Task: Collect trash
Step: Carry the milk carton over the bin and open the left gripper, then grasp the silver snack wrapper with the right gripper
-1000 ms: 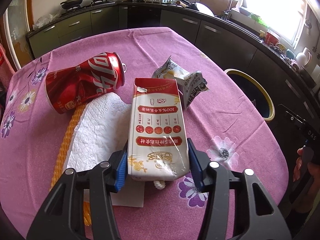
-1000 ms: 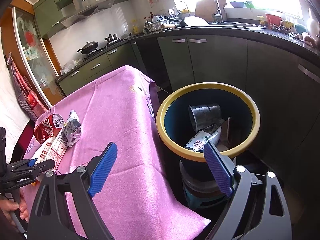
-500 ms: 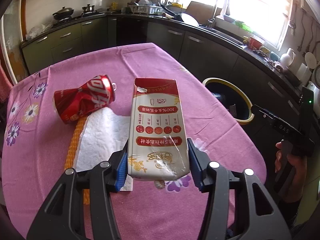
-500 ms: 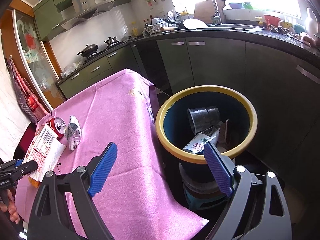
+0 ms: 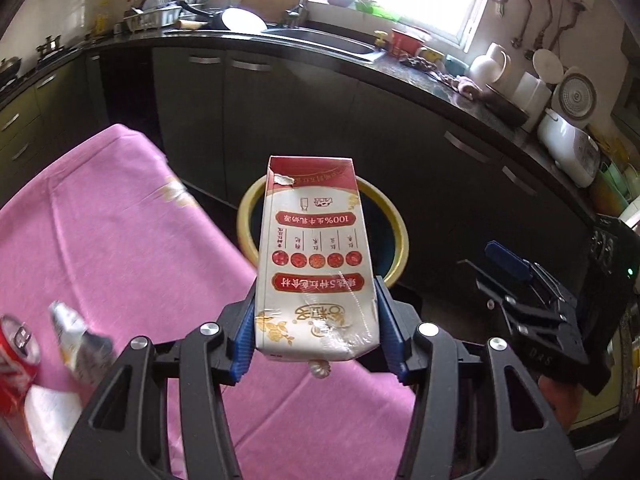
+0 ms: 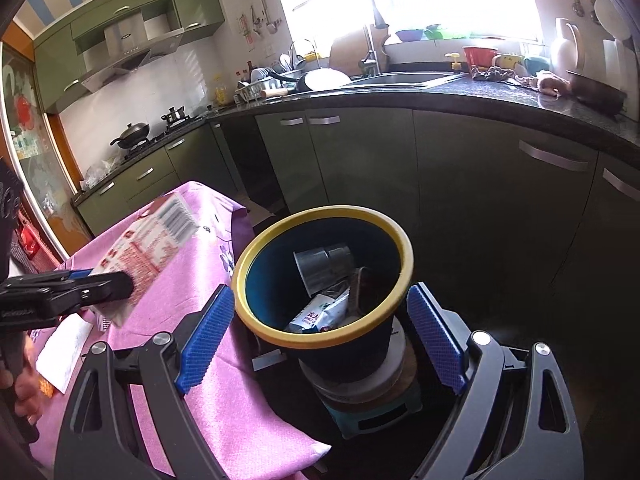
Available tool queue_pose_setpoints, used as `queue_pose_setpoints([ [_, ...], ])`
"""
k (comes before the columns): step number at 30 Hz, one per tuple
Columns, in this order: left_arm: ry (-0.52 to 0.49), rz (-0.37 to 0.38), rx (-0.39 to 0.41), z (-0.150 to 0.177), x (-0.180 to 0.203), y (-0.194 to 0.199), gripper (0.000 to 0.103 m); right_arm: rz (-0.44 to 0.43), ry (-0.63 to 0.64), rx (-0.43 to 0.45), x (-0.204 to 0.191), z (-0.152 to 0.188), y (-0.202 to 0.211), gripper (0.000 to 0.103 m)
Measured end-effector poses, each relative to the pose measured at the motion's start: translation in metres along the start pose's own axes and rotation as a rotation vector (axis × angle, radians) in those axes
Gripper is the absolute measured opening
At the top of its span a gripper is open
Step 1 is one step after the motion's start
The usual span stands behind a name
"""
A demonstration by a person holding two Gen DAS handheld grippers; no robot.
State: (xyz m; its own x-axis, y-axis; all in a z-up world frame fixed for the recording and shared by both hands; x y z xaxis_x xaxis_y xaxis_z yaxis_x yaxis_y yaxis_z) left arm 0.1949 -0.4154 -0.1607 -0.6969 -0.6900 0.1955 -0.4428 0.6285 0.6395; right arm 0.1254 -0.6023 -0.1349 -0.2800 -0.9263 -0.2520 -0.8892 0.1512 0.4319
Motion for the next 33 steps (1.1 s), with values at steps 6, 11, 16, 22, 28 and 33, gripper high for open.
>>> queue_pose_setpoints([
  [6, -0.045, -0.019, -0.075, -0.016, 0.02, -0.078, 0.05, 0.022, -0.043, 0.011, 0.025, -0.006, 0.002, 0.087],
  [11, -0.013, -0.037, -0.104, -0.018, 0.015, -0.121, 0.059, 0.036, -0.063, 0.016, 0.038, -0.009, 0.003, 0.087],
  [16, 0.018, -0.045, -0.101, -0.015, 0.007, -0.121, 0.078, 0.034, -0.053, 0.013, 0.037, -0.009, 0.005, 0.087],
  [22, -0.022, -0.072, 0.038, -0.014, -0.004, -0.042, 0.091, 0.024, -0.036, -0.002, 0.027, -0.007, 0.0, 0.088],
  [28, 0.016, -0.121, 0.174, 0.003, -0.035, 0.053, 0.095, -0.018, 0.008, -0.037, 0.001, 0.0, -0.012, 0.088],
  [33, 0.128, -0.232, 0.248, 0.035, -0.095, 0.13, 0.096, -0.136, 0.025, -0.08, -0.037, 0.013, -0.022, 0.088],
])
Point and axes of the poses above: each gripper's, at about its wrist camera, not at the fingertips, and y roughly against the way its jaws point, x to its right, z to its underside, the point moved 10 cm from there along -y, roughly the way its jaws point, and after that the axes turned 10 degrees about x, right-handed, at the moved point
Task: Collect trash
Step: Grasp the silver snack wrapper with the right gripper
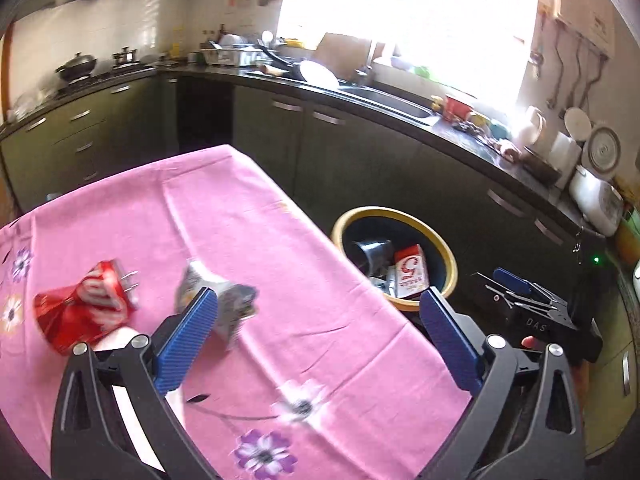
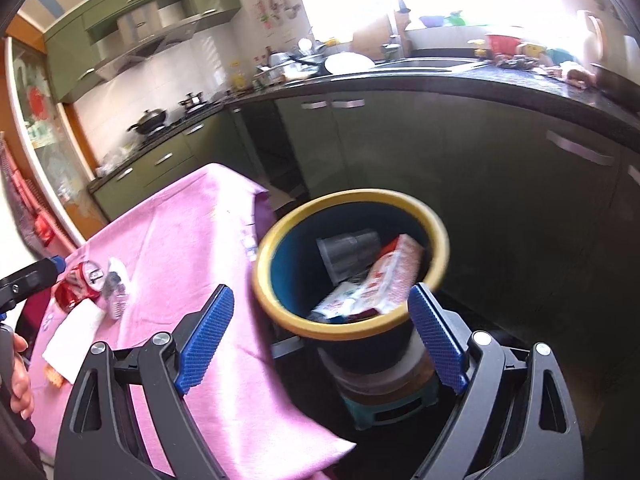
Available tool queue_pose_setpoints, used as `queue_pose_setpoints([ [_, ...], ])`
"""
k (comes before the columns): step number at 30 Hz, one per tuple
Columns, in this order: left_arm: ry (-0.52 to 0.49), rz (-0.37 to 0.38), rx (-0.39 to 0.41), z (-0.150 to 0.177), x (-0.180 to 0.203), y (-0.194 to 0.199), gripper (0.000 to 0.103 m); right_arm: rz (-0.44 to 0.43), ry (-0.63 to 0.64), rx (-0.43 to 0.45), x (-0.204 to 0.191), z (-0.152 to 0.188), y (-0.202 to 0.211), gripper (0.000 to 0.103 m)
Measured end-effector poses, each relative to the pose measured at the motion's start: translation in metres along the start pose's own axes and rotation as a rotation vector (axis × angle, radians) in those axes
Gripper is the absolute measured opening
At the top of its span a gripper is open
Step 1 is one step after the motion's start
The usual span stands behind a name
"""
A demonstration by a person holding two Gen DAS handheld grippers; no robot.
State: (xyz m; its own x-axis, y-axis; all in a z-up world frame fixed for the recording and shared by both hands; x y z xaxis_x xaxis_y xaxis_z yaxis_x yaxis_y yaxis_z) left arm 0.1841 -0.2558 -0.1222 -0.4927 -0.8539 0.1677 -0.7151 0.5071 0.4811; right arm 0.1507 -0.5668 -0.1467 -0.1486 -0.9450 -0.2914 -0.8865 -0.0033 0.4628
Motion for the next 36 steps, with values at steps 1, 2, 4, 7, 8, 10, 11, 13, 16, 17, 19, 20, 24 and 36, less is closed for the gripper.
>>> queue_pose_setpoints([
  [1, 0.02, -0.038, 0.013, 0.001, -0.018, 0.011, 0.096, -0.026, 0.008, -0.011, -0.01, 0.002, -0.004, 0.088],
  [2, 0.044, -0.086, 0.025, 0.003, -0.039, 0.023, 0.096, -0.054, 0.018, -0.02, -0.021, 0.004, -0.008, 0.088],
  [4, 0.095, -0.151, 0.041, 0.011, -0.073, 0.045, 0.096, -0.13, 0.044, -0.051, -0.048, 0.007, -0.017, 0.088],
  [7, 0.155, -0.208, 0.052, 0.023, -0.107, 0.068, 0.096, -0.249, 0.095, -0.103, -0.095, 0.014, -0.029, 0.088],
  [8, 0.165, -0.223, 0.053, 0.027, -0.116, 0.073, 0.096, -0.294, 0.118, -0.121, -0.113, 0.017, -0.034, 0.088],
  [10, 0.181, -0.245, 0.058, 0.033, -0.128, 0.083, 0.096, -0.362, 0.177, -0.149, -0.147, 0.022, -0.043, 0.088],
  [11, 0.189, -0.247, 0.059, 0.036, -0.133, 0.087, 0.096, -0.382, 0.21, -0.159, -0.161, 0.024, -0.048, 0.088],
  [13, 0.197, -0.25, 0.059, 0.042, -0.138, 0.091, 0.096, -0.417, 0.28, -0.182, -0.192, 0.029, -0.058, 0.088],
  [16, 0.211, -0.243, 0.062, 0.049, -0.145, 0.097, 0.096, -0.462, 0.341, -0.241, -0.231, 0.043, -0.076, 0.088],
  [17, 0.218, -0.238, 0.062, 0.051, -0.147, 0.098, 0.096, -0.472, 0.355, -0.264, -0.24, 0.048, -0.083, 0.088],
  [19, 0.229, -0.233, 0.064, 0.053, -0.149, 0.099, 0.096, -0.476, 0.382, -0.297, -0.254, 0.057, -0.097, 0.088],
  [20, 0.233, -0.23, 0.064, 0.055, -0.15, 0.1, 0.096, -0.47, 0.4, -0.313, -0.26, 0.06, -0.105, 0.088],
  [24, 0.232, -0.223, 0.061, 0.058, -0.151, 0.1, 0.096, -0.434, 0.437, -0.343, -0.267, 0.066, -0.127, 0.087],
  [36, 0.239, -0.208, 0.053, 0.061, -0.153, 0.096, 0.096, -0.435, 0.401, -0.387, -0.265, 0.068, -0.142, 0.045],
])
Point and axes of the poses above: each gripper's, at about its wrist camera, not at the fingertips, and y roughly against the way its jaws point, x to its right, z to its underside, the point moved 10 cm from there along -y, roughly the way its jaws point, and after that the axes turned 10 degrees about x, right-handed, at the moved point
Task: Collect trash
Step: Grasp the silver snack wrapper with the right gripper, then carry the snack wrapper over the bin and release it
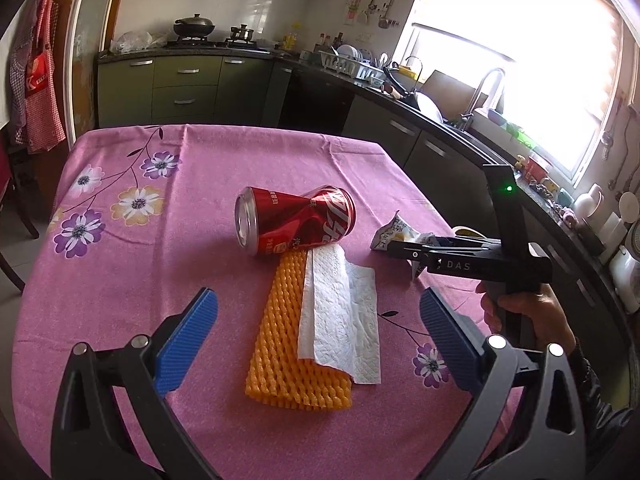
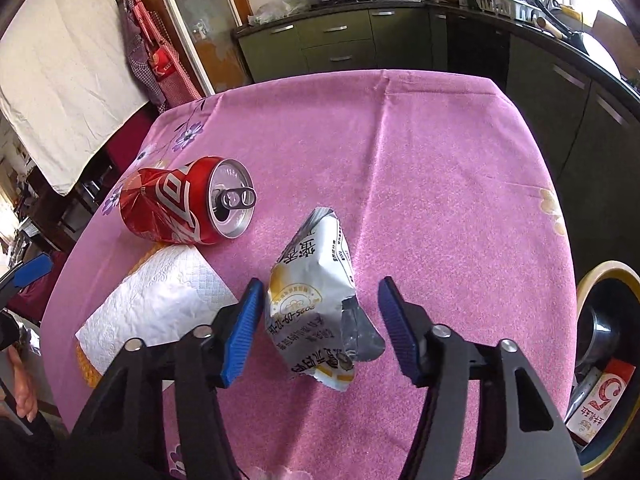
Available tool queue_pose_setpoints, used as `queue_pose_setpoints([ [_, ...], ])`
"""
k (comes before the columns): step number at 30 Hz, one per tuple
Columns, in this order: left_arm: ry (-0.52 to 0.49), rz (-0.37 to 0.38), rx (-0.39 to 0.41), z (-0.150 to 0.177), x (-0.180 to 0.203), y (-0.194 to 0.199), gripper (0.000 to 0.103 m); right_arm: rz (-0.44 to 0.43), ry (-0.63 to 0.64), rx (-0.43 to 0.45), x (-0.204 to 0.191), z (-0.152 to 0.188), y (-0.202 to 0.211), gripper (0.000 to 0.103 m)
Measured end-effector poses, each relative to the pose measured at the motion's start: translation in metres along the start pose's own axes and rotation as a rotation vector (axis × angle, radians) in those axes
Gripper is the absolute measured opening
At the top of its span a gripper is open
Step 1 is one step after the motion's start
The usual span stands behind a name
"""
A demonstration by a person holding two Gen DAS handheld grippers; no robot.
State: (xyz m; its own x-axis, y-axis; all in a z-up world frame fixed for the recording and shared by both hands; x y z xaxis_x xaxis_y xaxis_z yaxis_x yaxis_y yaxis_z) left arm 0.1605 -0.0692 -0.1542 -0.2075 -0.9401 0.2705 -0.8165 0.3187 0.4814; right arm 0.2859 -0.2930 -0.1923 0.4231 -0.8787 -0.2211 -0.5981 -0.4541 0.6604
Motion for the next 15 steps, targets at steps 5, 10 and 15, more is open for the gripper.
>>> queue_pose_setpoints([
  [5, 0.008, 0.001, -0.011, 0.003, -0.002, -0.003, 0.096, -0.009, -0.013, 0.017, -0.003, 0.0, 0.009, 0.04],
  [10, 0.005, 0.006, -0.014, 0.004, -0.001, -0.003, 0.096, -0.038, -0.021, 0.042, -0.011, 0.0, 0.026, 0.04],
  [15, 0.002, 0.006, -0.02, 0.005, 0.001, -0.003, 0.096, -0.053, -0.044, 0.112, -0.012, -0.004, 0.061, 0.04],
])
Point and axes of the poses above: each gripper's, at about its wrist camera, not at the fingertips, and y roughly against the way its jaws point, x to its right, z to its underside, the point moved 10 cm from there along -y, roughly the way its jaws point, and after that the axes turned 10 degrees about x, right-handed, at the moved point
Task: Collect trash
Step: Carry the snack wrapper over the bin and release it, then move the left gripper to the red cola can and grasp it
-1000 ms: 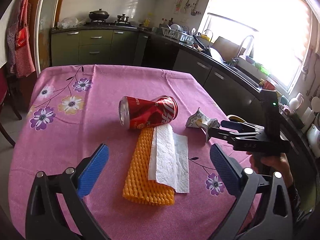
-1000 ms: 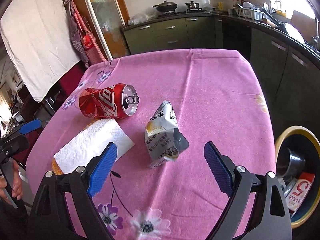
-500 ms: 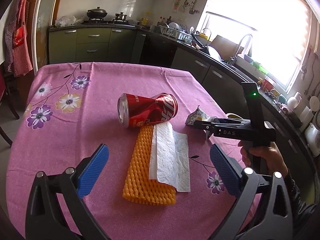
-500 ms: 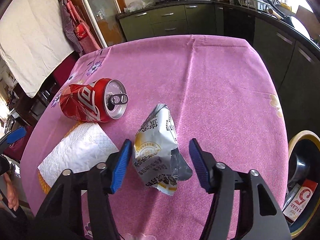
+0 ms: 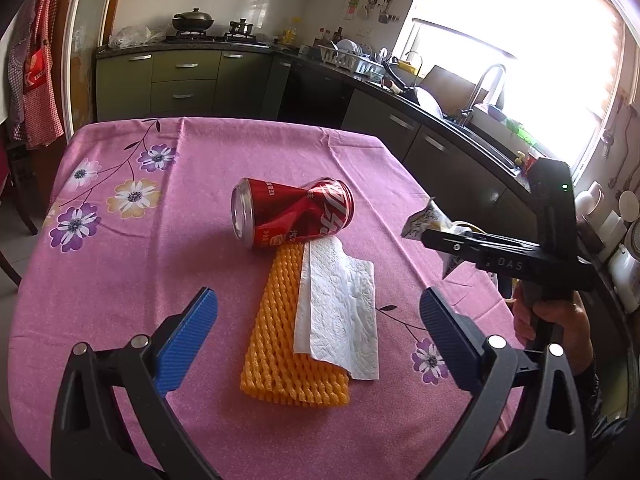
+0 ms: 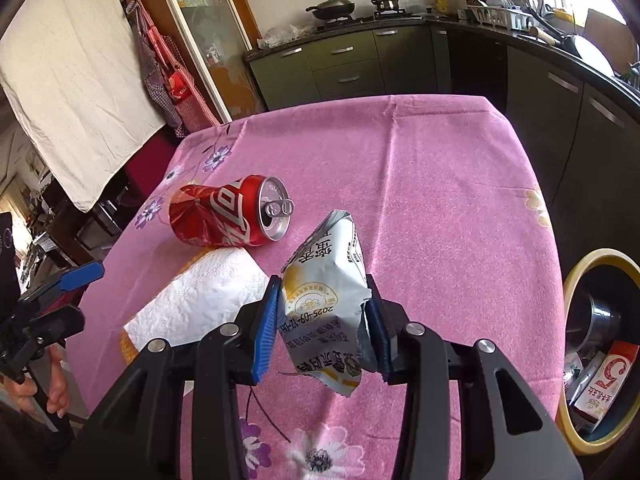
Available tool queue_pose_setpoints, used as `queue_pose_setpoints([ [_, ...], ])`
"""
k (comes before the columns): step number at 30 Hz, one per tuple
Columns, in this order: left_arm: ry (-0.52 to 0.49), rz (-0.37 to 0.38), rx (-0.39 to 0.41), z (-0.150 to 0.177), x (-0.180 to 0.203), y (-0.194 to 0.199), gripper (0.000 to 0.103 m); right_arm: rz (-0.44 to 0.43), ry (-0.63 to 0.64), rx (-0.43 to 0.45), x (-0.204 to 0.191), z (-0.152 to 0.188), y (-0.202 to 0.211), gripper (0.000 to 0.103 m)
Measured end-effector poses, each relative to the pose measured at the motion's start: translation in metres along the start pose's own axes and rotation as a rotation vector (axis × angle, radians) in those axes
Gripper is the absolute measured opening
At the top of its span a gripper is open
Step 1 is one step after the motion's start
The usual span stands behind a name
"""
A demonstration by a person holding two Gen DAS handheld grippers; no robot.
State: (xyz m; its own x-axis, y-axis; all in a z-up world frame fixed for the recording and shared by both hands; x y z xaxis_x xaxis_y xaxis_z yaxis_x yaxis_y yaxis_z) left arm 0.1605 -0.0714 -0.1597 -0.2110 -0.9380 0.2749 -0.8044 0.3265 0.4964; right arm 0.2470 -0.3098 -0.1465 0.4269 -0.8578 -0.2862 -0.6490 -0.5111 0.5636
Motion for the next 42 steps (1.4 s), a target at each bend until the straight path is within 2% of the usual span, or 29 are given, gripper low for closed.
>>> queue_pose_setpoints([
  [3, 0.001, 0.003, -0.001, 0.0, 0.001, 0.0, 0.096, 0.051, -0.03, 0.057, 0.022, -0.007, 0.03, 0.04],
  [8, -0.001, 0.013, -0.012, 0.004, 0.006, -0.003, 0.096, 0.257, -0.119, 0.111, 0.109, -0.009, 0.076, 0.041],
  [11, -0.003, 0.017, -0.02, 0.006, 0.009, -0.005, 0.096, 0.405, -0.16, 0.094, 0.169, 0.003, 0.09, 0.041],
  [16, -0.013, 0.016, -0.029, 0.006, 0.014, -0.008, 0.096, 0.539, -0.225, 0.055, 0.24, 0.025, 0.091, 0.042],
  [18, -0.017, 0.013, -0.029, 0.005, 0.016, -0.009, 0.096, 0.572, -0.248, 0.044, 0.262, 0.032, 0.088, 0.054],
  [19, -0.018, 0.013, -0.03, 0.005, 0.016, -0.009, 0.096, 0.603, -0.253, 0.036, 0.272, 0.036, 0.087, 0.069],
  [20, -0.019, 0.011, -0.032, 0.004, 0.017, -0.009, 0.096, 0.628, -0.256, 0.034, 0.278, 0.039, 0.086, 0.076],
  [25, -0.026, 0.003, -0.039, 0.003, 0.018, -0.013, 0.096, 0.614, -0.315, 0.092, 0.272, 0.043, 0.098, 0.076],
  [32, -0.036, -0.011, -0.054, 0.001, 0.016, -0.024, 0.096, 0.54, -0.223, 0.204, 0.198, 0.028, 0.12, 0.081],
  [36, -0.036, -0.034, -0.055, -0.006, 0.01, -0.033, 0.096, 0.508, -0.185, 0.229, 0.167, 0.019, 0.116, 0.081],
  [42, 0.015, -0.113, -0.079, -0.023, -0.004, -0.065, 0.096, 0.443, -0.155, 0.228, 0.135, 0.016, 0.103, 0.082],
])
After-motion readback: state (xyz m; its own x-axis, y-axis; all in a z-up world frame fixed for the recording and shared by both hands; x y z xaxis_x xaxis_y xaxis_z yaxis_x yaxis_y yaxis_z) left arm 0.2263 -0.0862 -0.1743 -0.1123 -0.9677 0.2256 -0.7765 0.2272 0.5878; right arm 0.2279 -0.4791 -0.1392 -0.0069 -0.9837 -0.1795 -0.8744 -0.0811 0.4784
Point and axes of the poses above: each gripper's, at about its wrist camera, not at the fingertips, and y roughly against the way its jaws point, x to its right, z to its underside, the point moved 10 cm from there along -y, roughly the way its jaws point, and after that the axes turned 10 degrees about x, right-handed, at the moved point
